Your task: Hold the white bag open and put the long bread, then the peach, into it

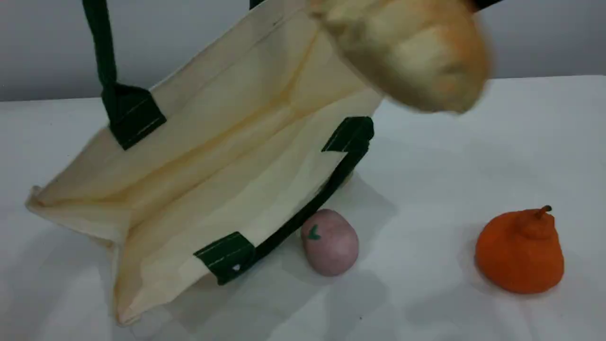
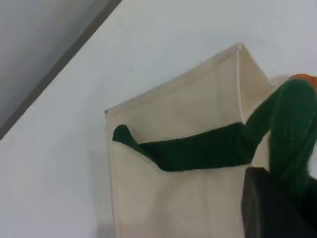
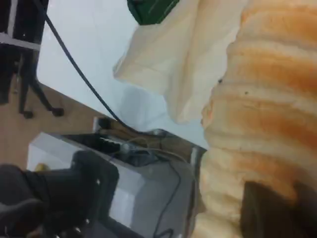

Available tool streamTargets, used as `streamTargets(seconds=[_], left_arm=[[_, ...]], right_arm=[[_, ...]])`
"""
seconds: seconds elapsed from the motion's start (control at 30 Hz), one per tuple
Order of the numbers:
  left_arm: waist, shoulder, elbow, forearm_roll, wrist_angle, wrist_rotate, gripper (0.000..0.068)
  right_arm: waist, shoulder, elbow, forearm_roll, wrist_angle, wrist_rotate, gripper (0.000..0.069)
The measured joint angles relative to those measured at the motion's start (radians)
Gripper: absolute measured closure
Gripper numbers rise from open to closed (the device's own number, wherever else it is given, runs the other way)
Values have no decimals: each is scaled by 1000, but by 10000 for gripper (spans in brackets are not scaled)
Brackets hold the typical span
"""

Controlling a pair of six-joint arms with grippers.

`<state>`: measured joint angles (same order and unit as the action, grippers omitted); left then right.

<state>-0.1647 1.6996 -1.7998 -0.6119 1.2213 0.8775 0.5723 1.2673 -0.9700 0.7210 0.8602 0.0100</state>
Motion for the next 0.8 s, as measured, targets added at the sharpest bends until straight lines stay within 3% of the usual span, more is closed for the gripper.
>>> streamTargets(seconds=[0.37, 0.6, 0.8], left_arm=[[0, -7, 0, -20, 0, 0, 592], [0, -7, 0, -20, 0, 0, 592], [0, -7, 0, -24, 0, 0, 592]], right_arm=[[28, 248, -6, 148, -228, -69, 639], [28, 382, -7, 355, -403, -257, 639], [28, 491, -6, 621, -460, -503, 639]])
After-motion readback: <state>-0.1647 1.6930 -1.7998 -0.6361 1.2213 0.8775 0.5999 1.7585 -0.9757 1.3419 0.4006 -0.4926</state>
